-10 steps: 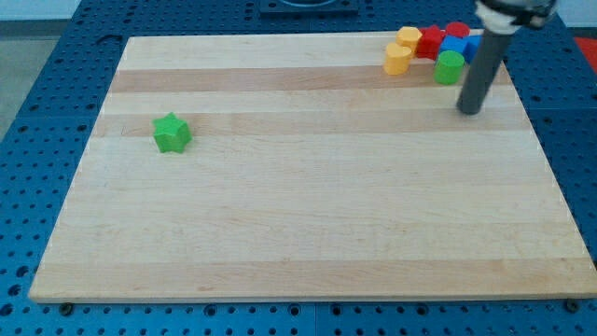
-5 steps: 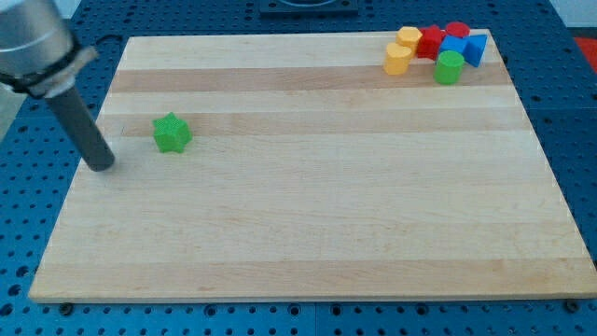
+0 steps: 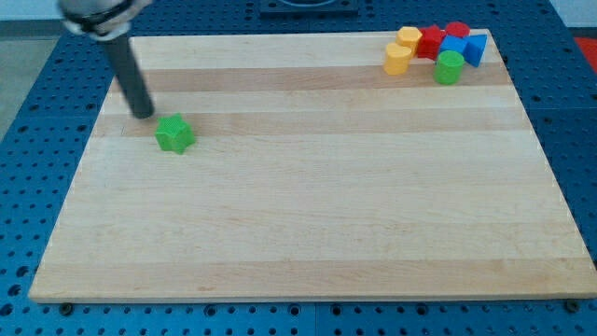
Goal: Push green star towards top center
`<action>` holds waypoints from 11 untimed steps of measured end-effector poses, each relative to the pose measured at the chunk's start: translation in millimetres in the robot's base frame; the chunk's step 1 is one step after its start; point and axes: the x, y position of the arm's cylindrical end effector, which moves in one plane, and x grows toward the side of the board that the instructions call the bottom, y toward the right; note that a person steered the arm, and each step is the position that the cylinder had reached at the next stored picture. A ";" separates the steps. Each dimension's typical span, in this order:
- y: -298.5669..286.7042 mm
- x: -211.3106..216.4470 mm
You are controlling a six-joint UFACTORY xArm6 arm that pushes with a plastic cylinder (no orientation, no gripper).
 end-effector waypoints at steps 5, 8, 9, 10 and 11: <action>77.2 50.6; 239.0 12.1; 256.0 14.5; 232.5 17.2; 216.9 17.2</action>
